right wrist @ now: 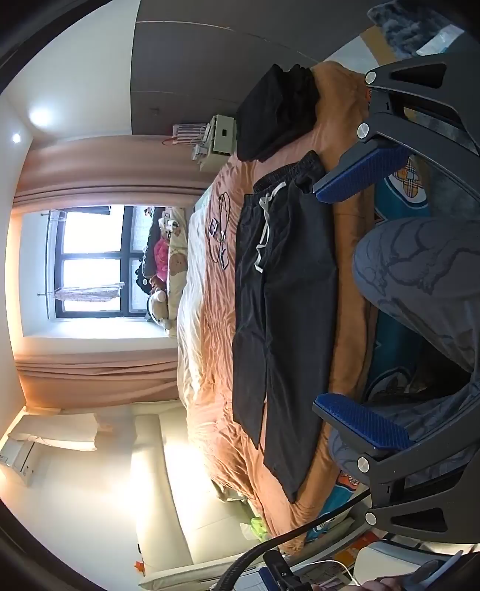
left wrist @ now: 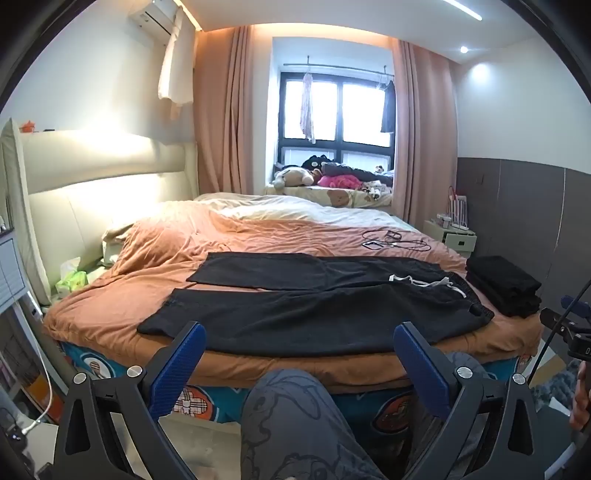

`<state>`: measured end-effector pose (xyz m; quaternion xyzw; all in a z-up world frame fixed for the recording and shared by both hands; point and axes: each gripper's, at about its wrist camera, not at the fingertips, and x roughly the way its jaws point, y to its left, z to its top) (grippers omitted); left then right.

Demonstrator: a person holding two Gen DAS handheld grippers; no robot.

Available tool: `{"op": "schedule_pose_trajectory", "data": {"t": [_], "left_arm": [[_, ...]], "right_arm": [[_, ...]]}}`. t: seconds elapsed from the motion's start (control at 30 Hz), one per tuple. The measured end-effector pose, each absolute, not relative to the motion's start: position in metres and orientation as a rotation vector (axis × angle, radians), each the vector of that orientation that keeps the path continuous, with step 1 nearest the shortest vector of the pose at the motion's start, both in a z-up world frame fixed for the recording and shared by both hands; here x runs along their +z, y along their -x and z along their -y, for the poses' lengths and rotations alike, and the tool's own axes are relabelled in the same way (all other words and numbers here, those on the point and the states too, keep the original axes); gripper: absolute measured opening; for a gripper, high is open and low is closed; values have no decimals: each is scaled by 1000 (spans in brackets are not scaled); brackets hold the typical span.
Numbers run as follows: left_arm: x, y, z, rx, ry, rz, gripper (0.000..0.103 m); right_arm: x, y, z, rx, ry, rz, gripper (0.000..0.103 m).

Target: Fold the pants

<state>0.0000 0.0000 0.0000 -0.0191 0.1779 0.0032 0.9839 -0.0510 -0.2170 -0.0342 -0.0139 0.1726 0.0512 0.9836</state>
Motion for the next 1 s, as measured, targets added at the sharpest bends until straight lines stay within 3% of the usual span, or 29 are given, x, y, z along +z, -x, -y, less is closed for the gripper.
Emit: {"op": "schedule_pose_trajectory", "data": {"t": [1.0], "left_arm": [[-6, -5, -10, 24, 61, -357, 103]], "right_arm": [[-38, 41, 212, 100, 29, -361, 103]]}}
